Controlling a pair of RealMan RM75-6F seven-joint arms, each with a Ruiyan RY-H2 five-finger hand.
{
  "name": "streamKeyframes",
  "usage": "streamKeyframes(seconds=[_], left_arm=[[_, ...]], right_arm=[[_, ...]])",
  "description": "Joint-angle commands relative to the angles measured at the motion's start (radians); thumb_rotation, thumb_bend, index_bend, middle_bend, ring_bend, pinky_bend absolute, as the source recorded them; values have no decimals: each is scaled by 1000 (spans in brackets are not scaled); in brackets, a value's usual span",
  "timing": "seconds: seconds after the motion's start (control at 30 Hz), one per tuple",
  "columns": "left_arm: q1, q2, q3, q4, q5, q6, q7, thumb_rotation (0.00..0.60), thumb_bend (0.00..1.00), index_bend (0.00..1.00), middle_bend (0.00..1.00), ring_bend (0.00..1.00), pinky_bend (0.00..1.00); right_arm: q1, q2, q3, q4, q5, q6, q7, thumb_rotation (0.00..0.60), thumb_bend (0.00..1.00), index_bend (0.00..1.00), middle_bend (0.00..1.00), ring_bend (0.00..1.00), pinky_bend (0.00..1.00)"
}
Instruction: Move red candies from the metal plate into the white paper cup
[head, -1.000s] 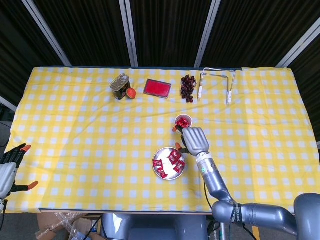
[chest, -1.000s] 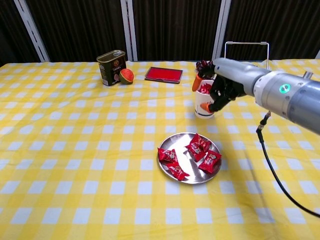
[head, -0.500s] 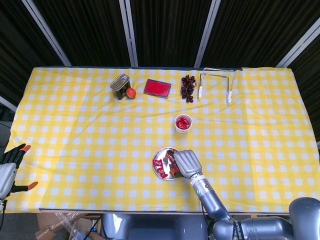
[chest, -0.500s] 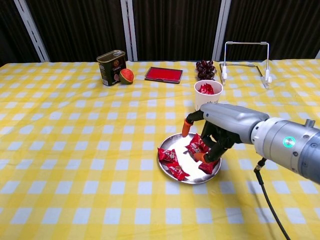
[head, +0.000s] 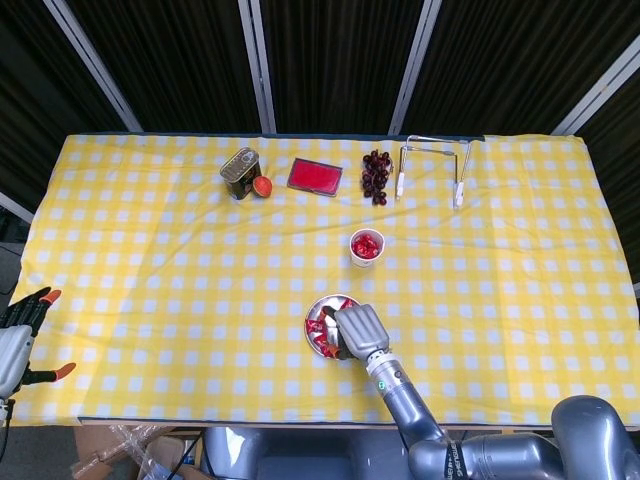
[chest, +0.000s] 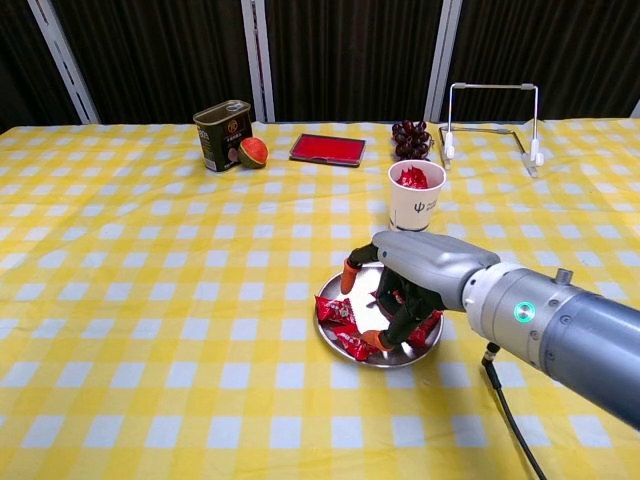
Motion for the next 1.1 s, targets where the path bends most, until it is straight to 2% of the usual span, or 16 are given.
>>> streamKeyframes(seconds=[0.03, 0.43, 0.8, 0.93, 1.1], left_arm=[[-1, 0, 0, 0, -1, -2, -1, 600, 32, 0, 0, 0, 0], [-4, 3, -2, -1, -8, -11, -4, 600, 32, 0, 0, 0, 0], [-7, 5, -3, -2, -12, -17, -8, 600, 31, 0, 0, 0, 0], [-7, 5, -2, -2, -12, -18, -8, 600, 31, 0, 0, 0, 0], [-6, 5, -3, -2, -12, -16, -7, 600, 31, 0, 0, 0, 0]], right_arm=[[6, -16, 12, 20, 3, -7, 5, 600, 354, 360, 838, 839, 983], [19, -72, 39, 98, 19, -43, 28, 600, 354, 375, 838, 839, 983], [20, -89, 60, 167, 50, -77, 49, 600, 377, 553, 838, 839, 982], [18, -87, 63, 168, 45, -81, 58, 600, 423, 580, 838, 839, 982], [15, -80, 66, 157, 26, -75, 66, 600, 428, 587, 838, 839, 983]])
